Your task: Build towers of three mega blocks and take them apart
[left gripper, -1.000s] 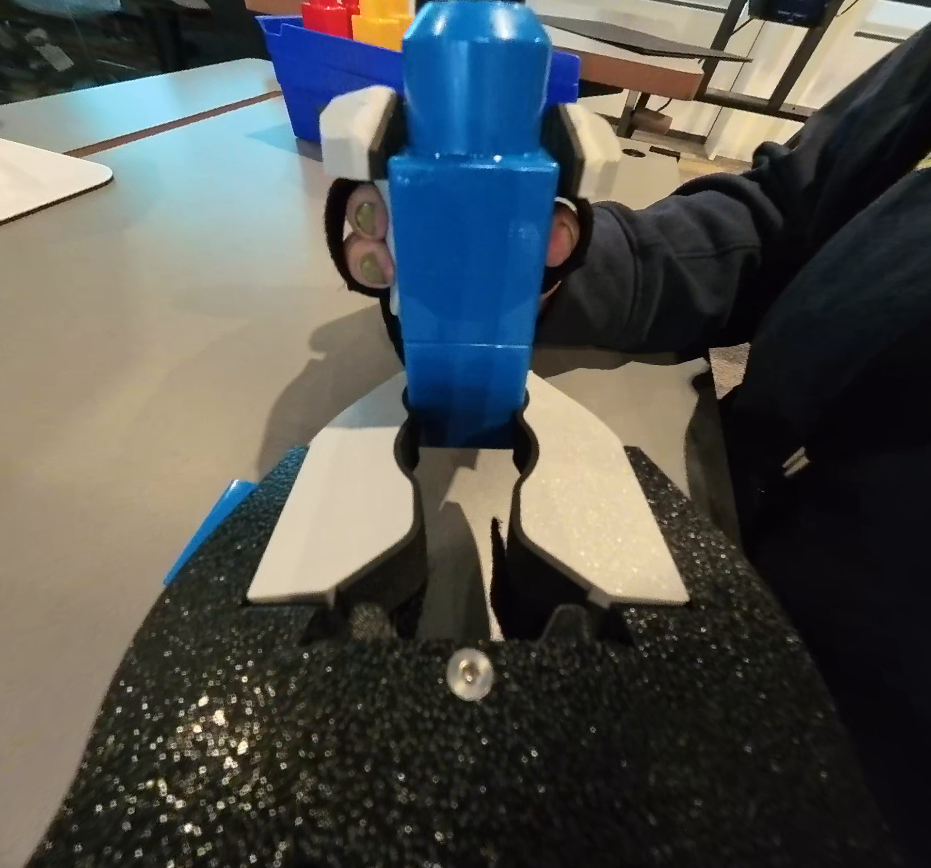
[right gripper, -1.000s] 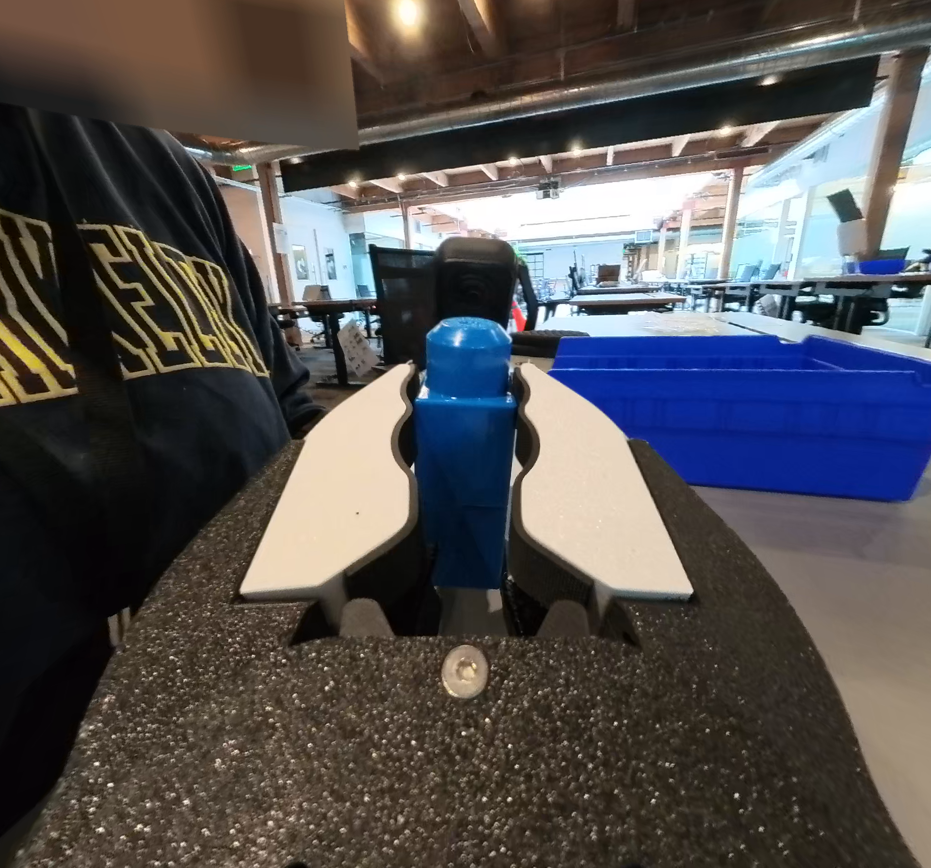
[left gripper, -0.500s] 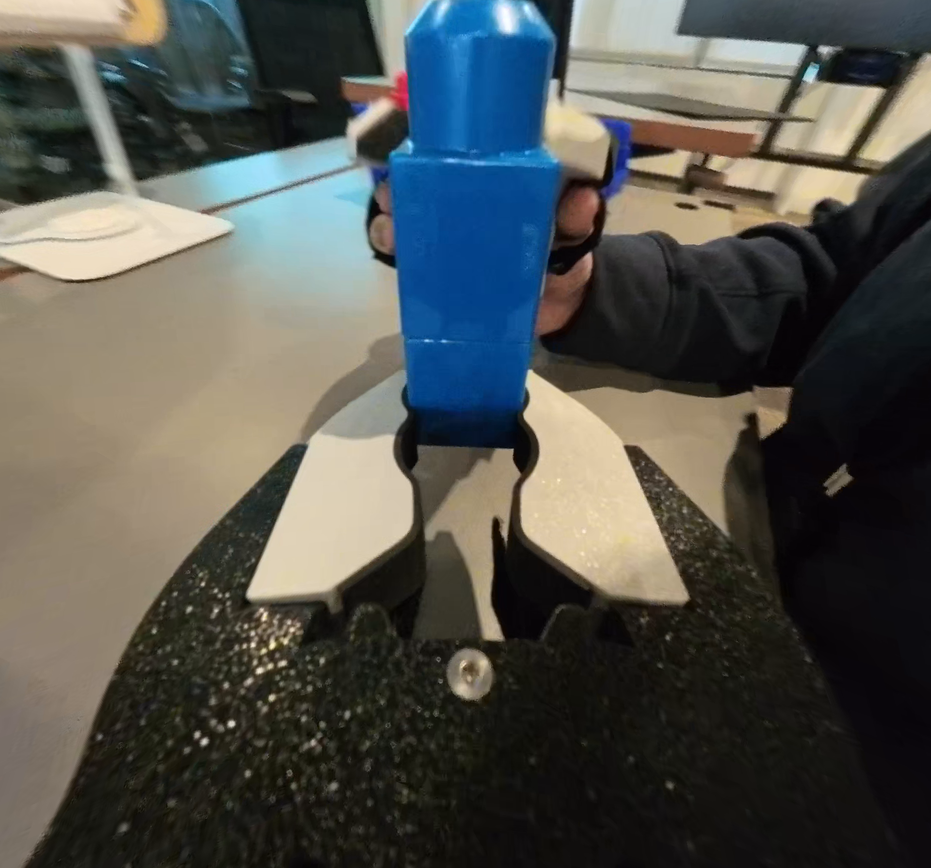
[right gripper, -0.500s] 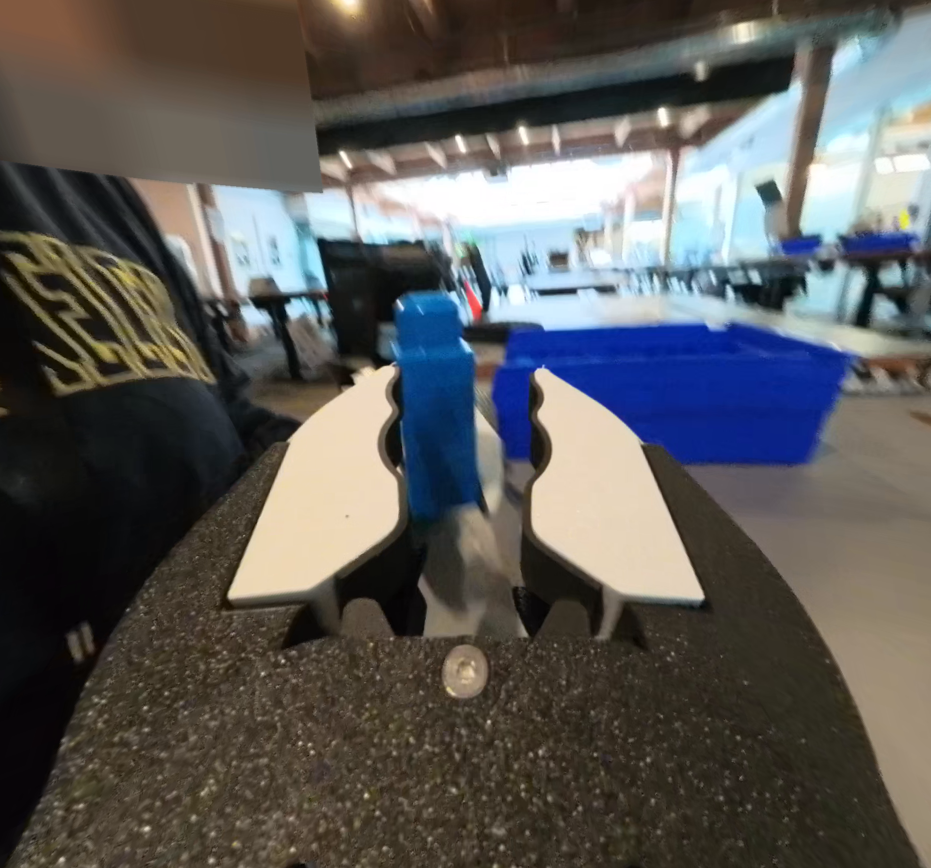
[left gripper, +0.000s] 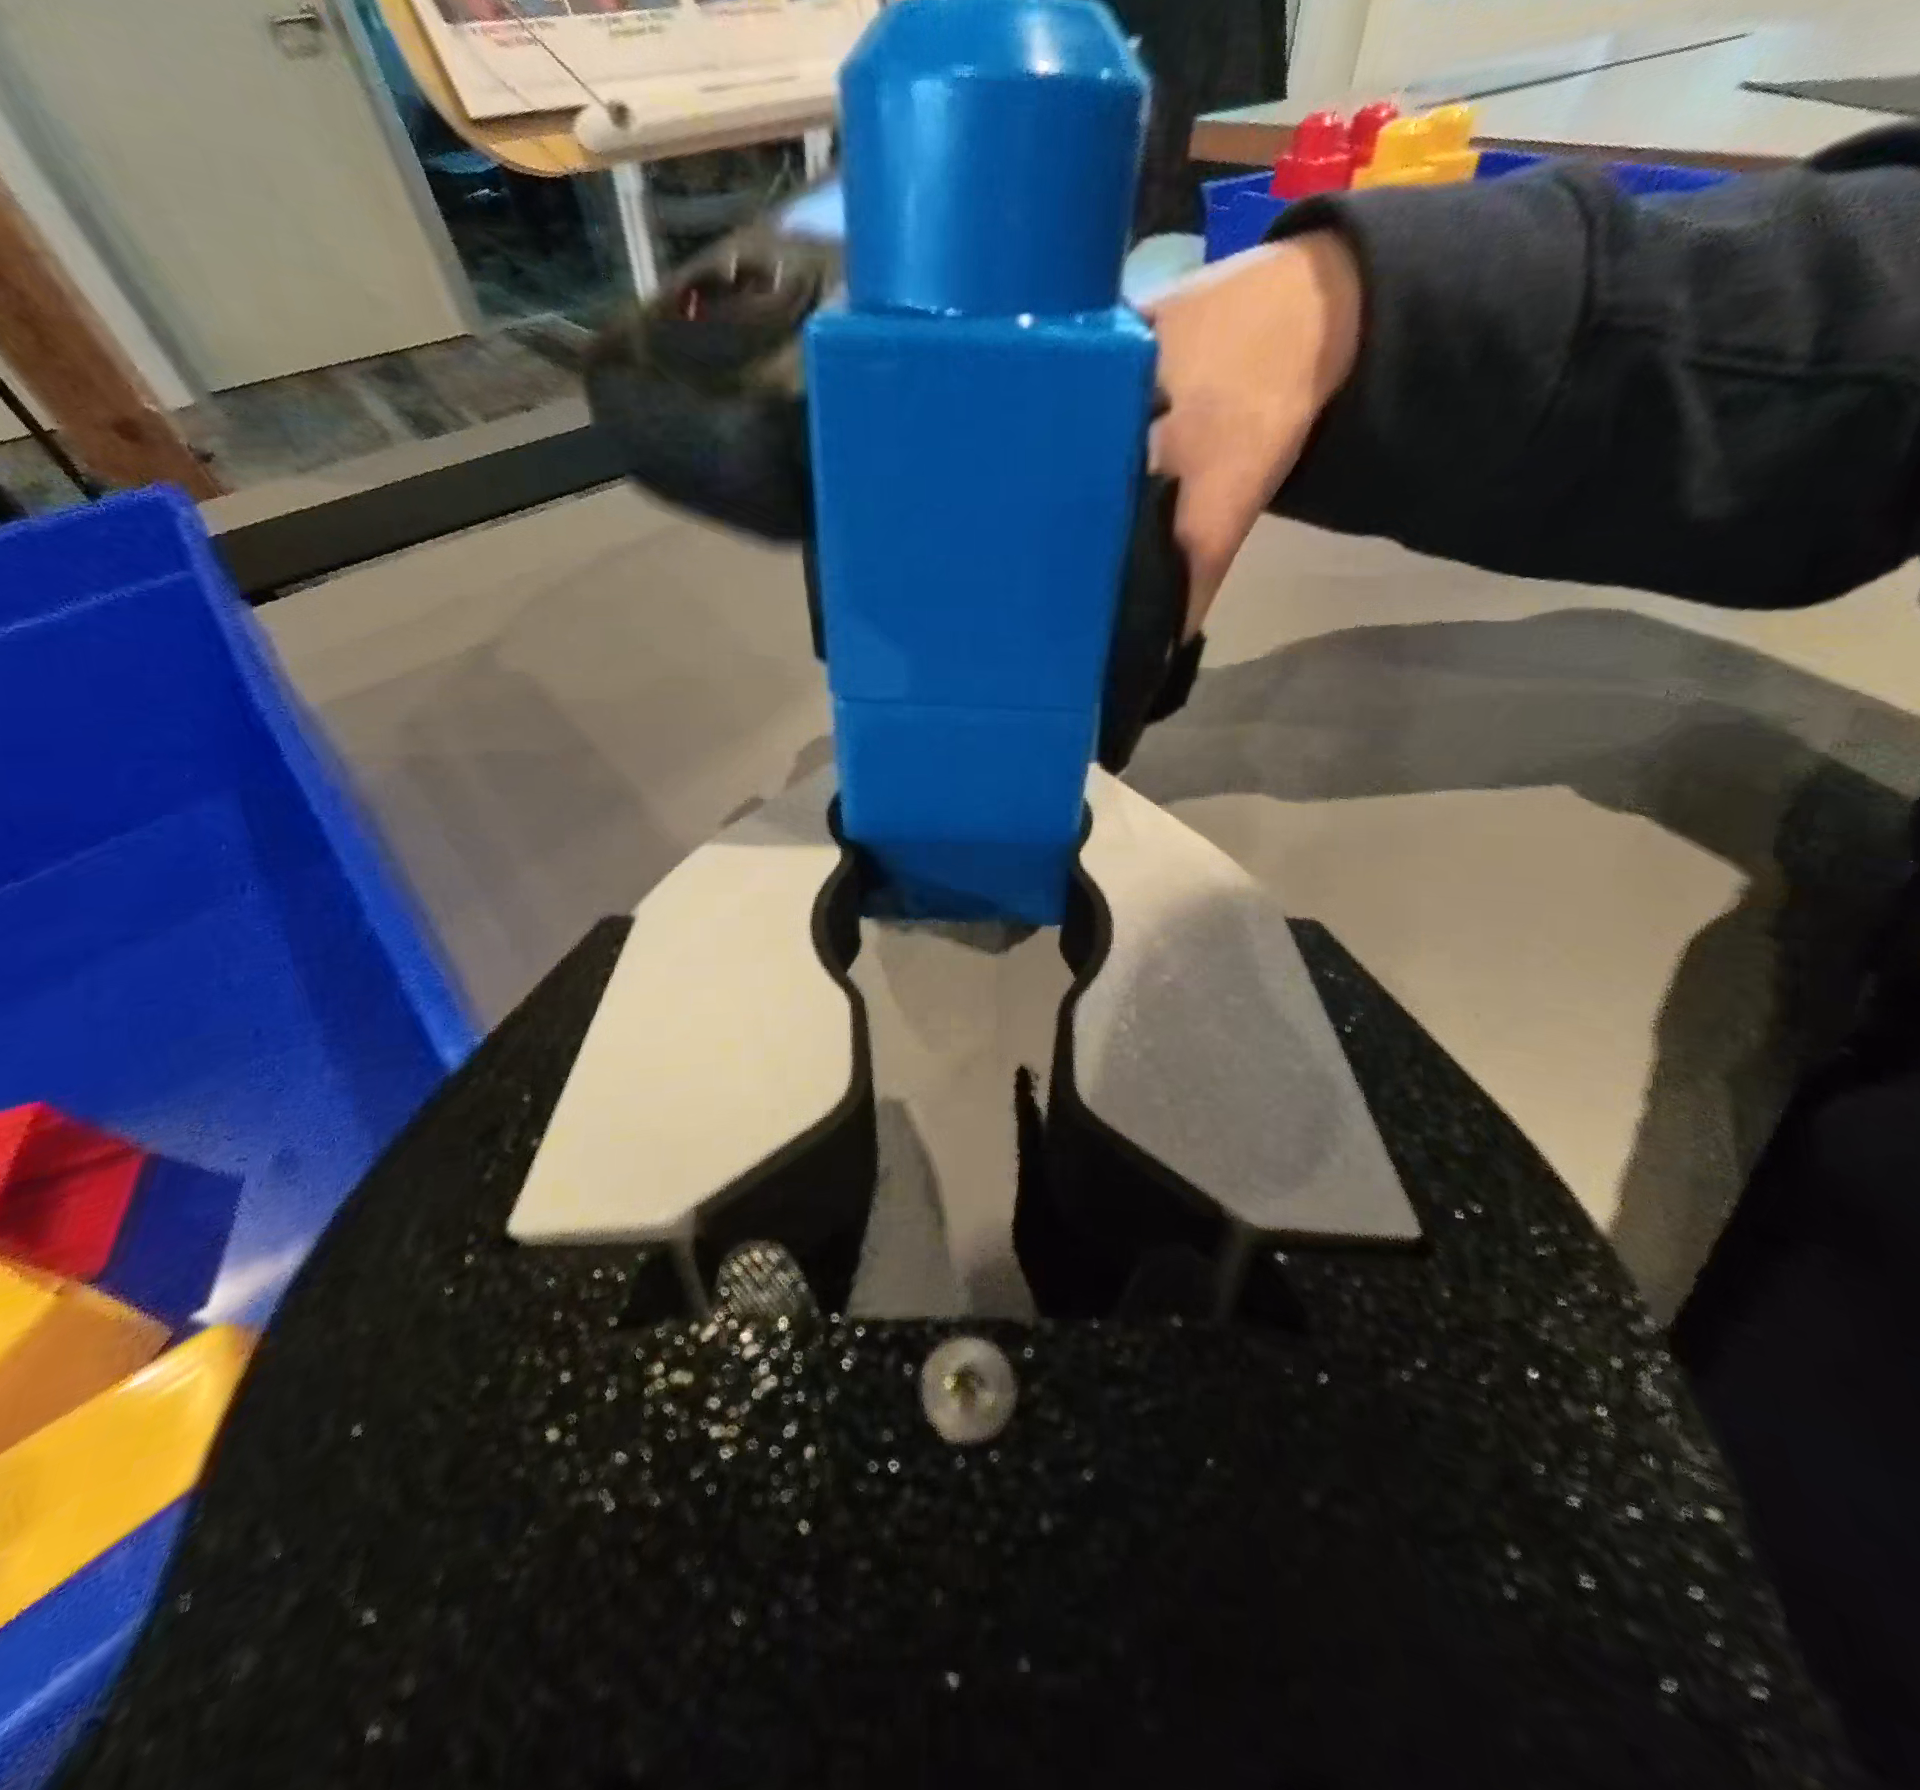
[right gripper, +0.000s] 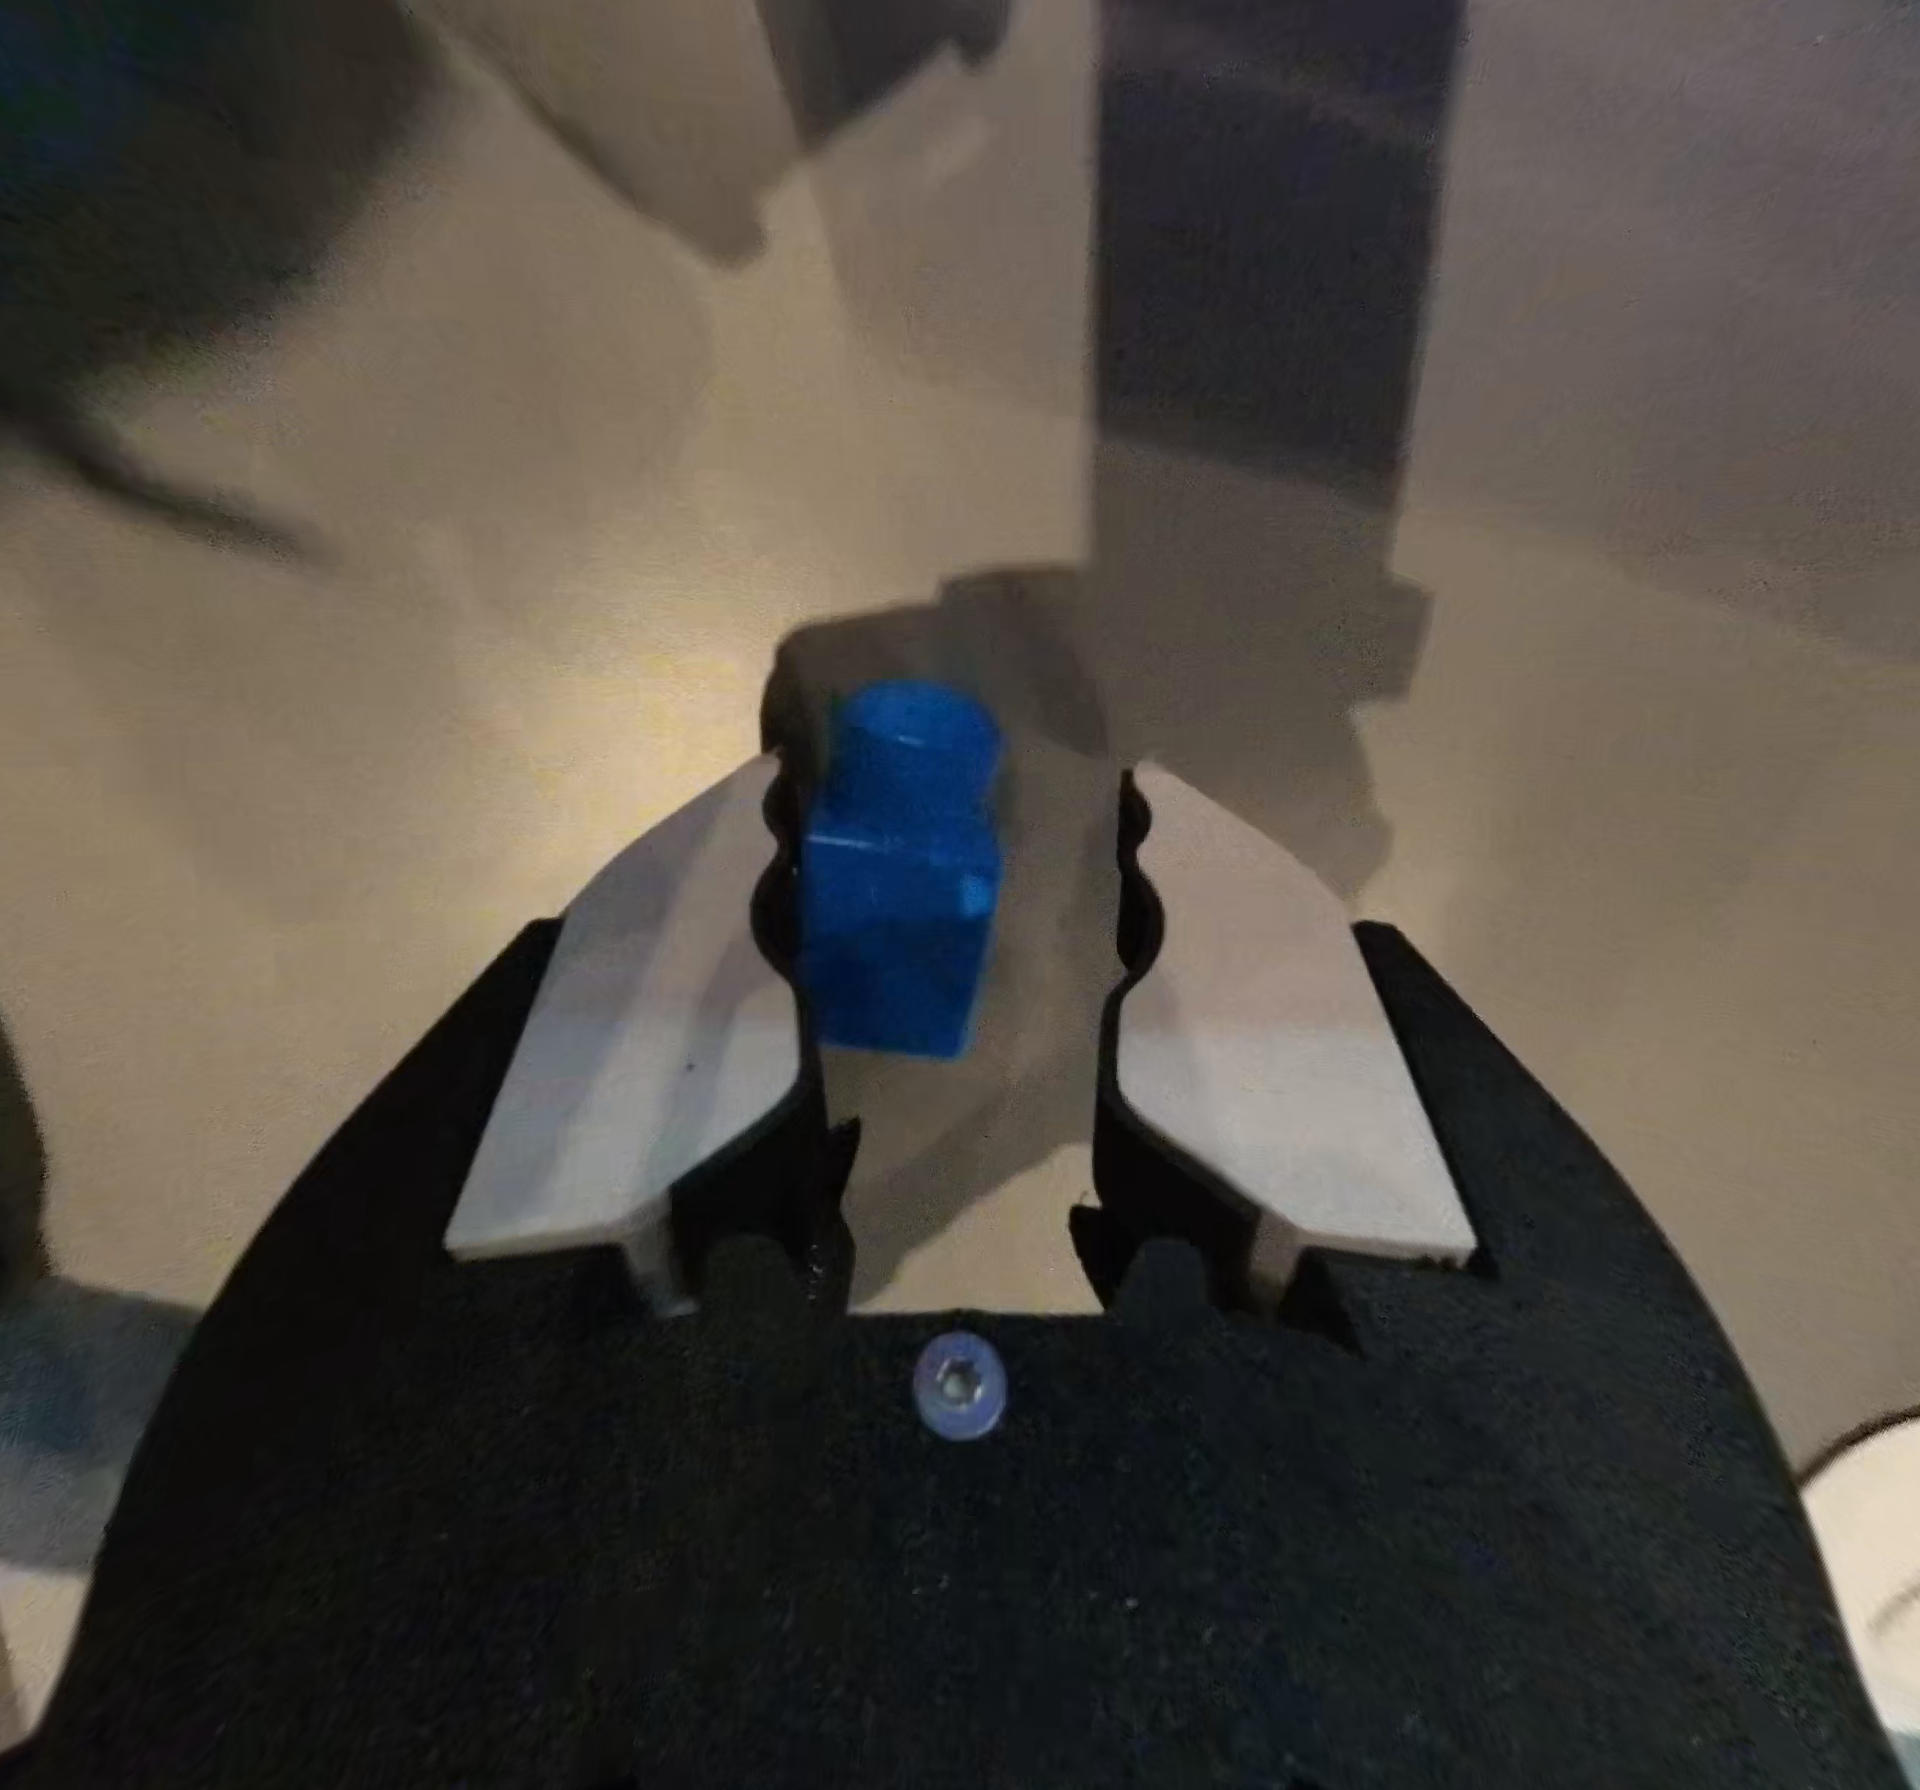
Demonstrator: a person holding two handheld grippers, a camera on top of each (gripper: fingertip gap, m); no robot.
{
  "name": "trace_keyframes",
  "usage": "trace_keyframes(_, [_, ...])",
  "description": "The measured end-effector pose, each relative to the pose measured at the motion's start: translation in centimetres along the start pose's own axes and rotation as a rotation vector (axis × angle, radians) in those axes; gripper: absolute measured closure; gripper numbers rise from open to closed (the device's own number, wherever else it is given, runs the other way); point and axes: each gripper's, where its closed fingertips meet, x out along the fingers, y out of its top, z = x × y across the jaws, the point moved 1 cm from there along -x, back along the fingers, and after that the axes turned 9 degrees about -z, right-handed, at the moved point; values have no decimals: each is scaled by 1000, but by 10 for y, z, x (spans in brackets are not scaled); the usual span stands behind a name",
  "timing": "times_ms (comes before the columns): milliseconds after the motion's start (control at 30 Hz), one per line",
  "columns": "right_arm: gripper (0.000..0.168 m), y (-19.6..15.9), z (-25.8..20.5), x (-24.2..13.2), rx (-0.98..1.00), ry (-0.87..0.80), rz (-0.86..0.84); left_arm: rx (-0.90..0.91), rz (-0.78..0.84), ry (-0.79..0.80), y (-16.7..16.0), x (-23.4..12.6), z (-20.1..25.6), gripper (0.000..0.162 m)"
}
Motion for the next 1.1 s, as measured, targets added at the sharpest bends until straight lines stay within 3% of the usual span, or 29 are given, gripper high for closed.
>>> trace_keyframes(67, [134, 4, -2, 3, 0, 33, -13, 0, -1, 4, 0, -4, 0, 127])
trace_keyframes(167, [136, 2, 6, -14, 17, -21, 93, 1, -7, -22, -1, -3, 4, 127])
trace_keyframes(267, [136, 13, 11, -73, 119, 6, 543, -1, -20, -92, 0, 5, 14, 128])
trace_keyframes(400, [136, 10, -16, -197, 57, 173, 1374, -23, -29, -211, 1, 21, 30, 127])
trace_keyframes(467, [137, 0, -35, -227, -21, 275, 1583, -38, -31, -261, 3, 29, 37, 127])
trace_keyframes(600, [139, 3, -52, -229, -81, 224, 1702, -32, -51, -330, 5, 42, 52, 127])
trace_keyframes(767, [139, -1, -49, -217, -32, 198, 1710, -29, -56, -362, 6, 47, 61, 127])
trace_keyframes(933, [139, 1, -58, -204, -63, 208, 1594, -10, -71, -371, 5, 49, 66, 127])
trace_keyframes(1100, [138, -3, -66, -203, -103, 177, 1589, 17, -34, -374, 11, 49, 71, 128])
